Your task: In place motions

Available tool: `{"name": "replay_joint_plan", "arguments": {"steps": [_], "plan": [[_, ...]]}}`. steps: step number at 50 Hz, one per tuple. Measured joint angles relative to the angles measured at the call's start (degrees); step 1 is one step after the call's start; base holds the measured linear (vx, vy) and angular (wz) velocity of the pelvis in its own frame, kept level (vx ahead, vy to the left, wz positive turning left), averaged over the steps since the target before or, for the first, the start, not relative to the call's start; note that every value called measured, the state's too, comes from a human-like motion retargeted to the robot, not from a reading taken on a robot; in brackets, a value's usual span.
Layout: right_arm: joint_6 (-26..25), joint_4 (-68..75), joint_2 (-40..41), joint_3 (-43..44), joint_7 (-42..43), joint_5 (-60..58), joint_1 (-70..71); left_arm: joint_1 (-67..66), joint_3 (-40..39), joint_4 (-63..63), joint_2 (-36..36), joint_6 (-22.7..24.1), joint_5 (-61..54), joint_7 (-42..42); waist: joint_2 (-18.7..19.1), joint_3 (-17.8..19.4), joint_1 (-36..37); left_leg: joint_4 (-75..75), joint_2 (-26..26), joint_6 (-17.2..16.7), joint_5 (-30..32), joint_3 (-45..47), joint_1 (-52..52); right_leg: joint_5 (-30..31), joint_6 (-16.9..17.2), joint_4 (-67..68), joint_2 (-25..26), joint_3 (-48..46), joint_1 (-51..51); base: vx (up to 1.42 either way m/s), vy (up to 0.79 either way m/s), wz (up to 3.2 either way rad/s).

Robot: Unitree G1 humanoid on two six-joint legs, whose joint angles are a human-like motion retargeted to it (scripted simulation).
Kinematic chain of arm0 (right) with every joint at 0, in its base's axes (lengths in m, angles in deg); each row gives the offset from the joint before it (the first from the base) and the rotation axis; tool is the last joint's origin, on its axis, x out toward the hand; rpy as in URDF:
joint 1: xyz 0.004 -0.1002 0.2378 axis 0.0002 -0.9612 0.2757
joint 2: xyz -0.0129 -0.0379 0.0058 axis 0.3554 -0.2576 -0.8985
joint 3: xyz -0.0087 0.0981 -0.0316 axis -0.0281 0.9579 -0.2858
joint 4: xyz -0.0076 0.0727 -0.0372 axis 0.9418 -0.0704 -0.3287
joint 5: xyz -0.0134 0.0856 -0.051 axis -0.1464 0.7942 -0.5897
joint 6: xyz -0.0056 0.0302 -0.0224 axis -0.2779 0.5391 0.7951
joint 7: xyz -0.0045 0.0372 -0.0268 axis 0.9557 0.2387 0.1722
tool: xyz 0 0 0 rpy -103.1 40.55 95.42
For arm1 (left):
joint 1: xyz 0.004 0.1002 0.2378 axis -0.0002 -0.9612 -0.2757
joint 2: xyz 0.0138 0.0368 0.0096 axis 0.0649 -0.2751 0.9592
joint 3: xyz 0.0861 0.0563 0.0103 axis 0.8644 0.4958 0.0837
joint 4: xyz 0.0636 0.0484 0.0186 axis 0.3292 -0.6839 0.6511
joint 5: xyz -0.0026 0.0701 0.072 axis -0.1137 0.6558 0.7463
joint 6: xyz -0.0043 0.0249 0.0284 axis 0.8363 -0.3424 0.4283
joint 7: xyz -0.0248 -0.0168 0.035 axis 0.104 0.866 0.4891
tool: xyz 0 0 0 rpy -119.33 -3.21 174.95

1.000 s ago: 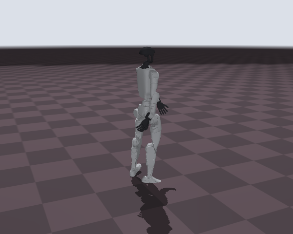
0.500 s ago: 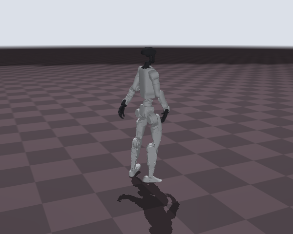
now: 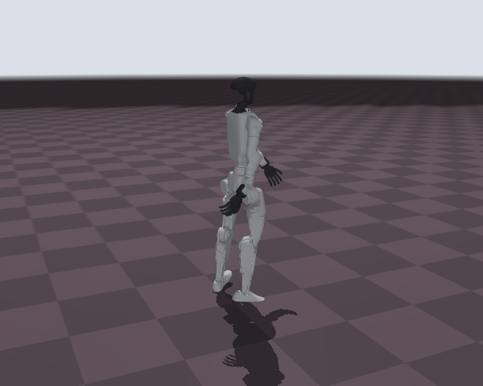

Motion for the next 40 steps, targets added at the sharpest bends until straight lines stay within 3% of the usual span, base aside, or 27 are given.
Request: {"name": "replay_joint_plan", "arguments": {"steps": [3, 7, 10, 12, 15, 20, 24, 28, 33, 37, 40], "plan": [[1.1, 0.0, 2.7, -3.7, -0.3, -0.2, 4.7, -4.4, -0.4, -5.2, 0.2, -0.4, 1.7, -1.0, 0.2, -0.4, 0.1, -0.1, -0.1, 0.0, -0.1, -0.1, 0.2, 0.0, -0.1, 0.0, 0.2, 0.4, 0.0, 0.00, 0.00, 0.00], [6.5, 0.0, 7.8, -9.5, -6.7, -6.2, 14.3, -11.7, -5.7, -17.2, 0.6, -3.2, 2.7, -1.1, 0.6, -0.8, 0.0, -0.5, -0.1, -0.1, -0.2, 0.2, 0.9, 0.0, -0.3, 0.3, 0.5, 1.6, -0.2, 0.00, 0.00, 0.00], [12.4, -4.2, 12.0, -13.7, -14.6, -10.6, 21.0, -18.1, -13.7, -26.9, 2.5, -8.4, 3.2, -0.8, 1.1, -1.1, 0.1, -0.9, 0.1, -0.4, -0.2, 1.4, 1.3, 0.1, -0.3, 0.5, 0.8, 2.7, -0.9, 0.01, -0.02, -0.28], [16.2, -11.2, 14.4, -16.2, -20.3, -12.1, 23.3, -25.7, -17.9, -26.9, 3.7, -14.5, 1.0, 0.6, 1.4, -1.1, -0.3, -1.1, 0.3, -0.6, -0.3, 2.1, 1.4, 0.2, -0.3, 0.6, 1.0, 3.3, -1.5, 0.03, -0.03, -0.26], [21.3, -21.2, 17.4, -19.0, -27.1, -11.8, 25.5, -36.8, -22.8, -26.9, 5.7, -18.5, -5.6, 0.6, 1.6, -1.2, -1.3, -1.3, 0.5, -0.9, -0.2, 2.8, 1.5, 0.2, -0.3, 0.8, 1.4, 4.3, -2.1, 0.00, 0.00, 0.00], [26.4, -32.5, 19.4, -22.5, -33.0, -9.0, 26.6, -49.5, -29.9, -26.9, 7.2, -16.1, -9.1, -1.1, 1.8, -1.2, -1.6, -1.6, 0.9, -1.3, -0.2, 3.7, 1.8, 0.3, -0.2, 1.2, 1.9, 5.7, -2.9, 0.00, 0.00, 0.00], [29.1, -33.7, 18.1, -23.9, -30.4, -12.6, 25.0, -53.2, -31.5, -26.9, 7.7, -18.0, -8.7, -2.3, 1.6, -1.4, -1.7, -1.7, 0.9, -1.3, -0.2, 3.6, 1.7, 0.3, -0.2, 1.1, 2.0, 5.6, -3.0, 0.00, 0.00, 0.00], [25.8, -26.9, 15.6, -22.9, -23.1, -19.1, 21.8, -50.1, -29.8, -26.9, 7.8, -20.1, -10.7, -3.0, 0.8, -1.5, -2.3, -1.3, 0.6, -1.0, -0.1, 2.4, 1.2, 0.3, 0.0, 0.6, 1.5, 3.7, -2.0, 0.00, -0.01, 0.19], [15.9, -7.3, 11.5, -14.9, -10.9, -21.9, 17.8, -36.2, -22.2, -26.9, 7.1, -19.8, -7.3, 0.2, -0.3, -1.6, -1.8, -0.4, -0.1, -0.1, 0.1, -1.3, -0.6, -0.1, 0.4, -0.2, 0.5, 0.0, -0.3, -0.03, 0.03, 0.57], [3.4, 0.0, 5.9, -6.8, -8.2, -16.5, 10.9, -21.2, -14.1, -26.9, 4.7, -16.0, -4.1, 1.1, -1.3, -0.7, -0.5, 0.4, -1.1, 0.7, 0.5, -5.2, -1.8, -0.5, 0.7, -0.8, -0.3, -3.1, 1.7, -0.03, 0.07, 0.76], [-1.6, 0.0, 2.7, -2.3, -7.7, -11.8, 4.7, -12.4, -9.1, -23.7, 1.3, -12.7, -2.7, 3.0, -2.0, -0.3, 0.0, 1.0, -1.7, 1.2, 0.6, -7.2, -2.9, -0.8, 1.0, -1.1, -0.8, -4.9, 2.6, -0.03, 0.06, 0.52]]}}
